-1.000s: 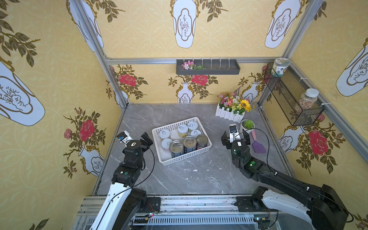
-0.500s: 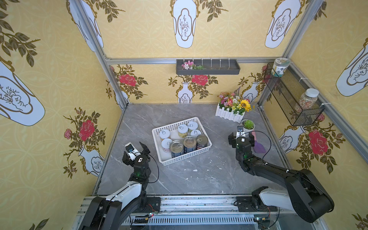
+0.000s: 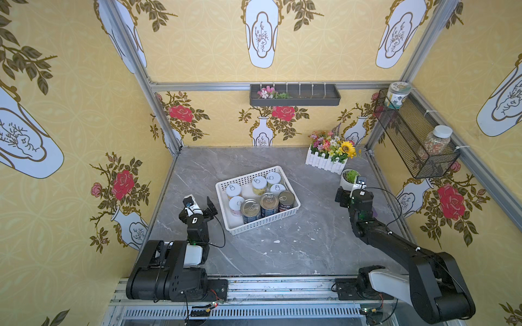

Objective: Put the canned food in the basket
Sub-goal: Reset both arms

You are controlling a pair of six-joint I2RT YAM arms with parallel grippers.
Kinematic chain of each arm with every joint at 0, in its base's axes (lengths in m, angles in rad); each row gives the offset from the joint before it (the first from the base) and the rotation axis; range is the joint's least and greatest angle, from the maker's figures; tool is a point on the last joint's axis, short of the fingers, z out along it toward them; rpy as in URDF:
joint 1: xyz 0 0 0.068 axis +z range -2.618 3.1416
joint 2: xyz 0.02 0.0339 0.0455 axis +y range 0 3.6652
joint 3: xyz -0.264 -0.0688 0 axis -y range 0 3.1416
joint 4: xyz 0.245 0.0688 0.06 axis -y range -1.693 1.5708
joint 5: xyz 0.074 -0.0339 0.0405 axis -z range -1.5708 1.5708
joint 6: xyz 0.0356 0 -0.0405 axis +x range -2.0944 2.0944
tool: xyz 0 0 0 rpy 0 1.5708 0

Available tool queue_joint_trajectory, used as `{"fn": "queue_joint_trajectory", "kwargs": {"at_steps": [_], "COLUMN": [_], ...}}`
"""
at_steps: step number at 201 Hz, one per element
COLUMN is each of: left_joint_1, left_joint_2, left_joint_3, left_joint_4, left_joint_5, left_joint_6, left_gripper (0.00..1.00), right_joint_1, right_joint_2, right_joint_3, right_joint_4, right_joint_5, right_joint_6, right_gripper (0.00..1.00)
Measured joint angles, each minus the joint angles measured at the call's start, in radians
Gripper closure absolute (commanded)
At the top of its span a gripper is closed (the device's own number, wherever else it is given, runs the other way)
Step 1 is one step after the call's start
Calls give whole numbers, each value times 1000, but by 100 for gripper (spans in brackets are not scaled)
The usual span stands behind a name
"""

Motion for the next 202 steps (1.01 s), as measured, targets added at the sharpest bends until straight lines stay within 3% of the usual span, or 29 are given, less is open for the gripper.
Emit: {"fn": "queue_joint_trajectory", "kwargs": {"at_steps": [35, 57, 69, 93, 146, 202], "left_joint_1": [0, -1, -1, -1, -1, -1], "left_joint_2": [-4, -3, -3, -3, -3, -3], "left_joint_3": [0, 0, 0, 0, 0, 0], "left_joint_4": [40, 46, 46, 46, 46, 46], "left_joint_5": [18, 19, 20, 23, 26, 26], "left_joint_6": [0, 1, 1, 1, 1, 1], "left_gripper": [0, 0, 0, 0, 0, 0], "right_joint_1": [-17, 10, 11, -103, -44, -71], "right_joint_2": [-57, 172, 280, 282, 277, 284], "right_joint_3": [-89, -179, -183, -146, -152, -141], "right_joint_4": [56, 296, 289, 377, 400, 397], "right_joint_5": [-2, -1, -39, -101, -166, -184], "right_joint_6": [-4, -56, -85, -69, -84, -99], "right_gripper": [3, 3, 3, 3, 3, 3]}}
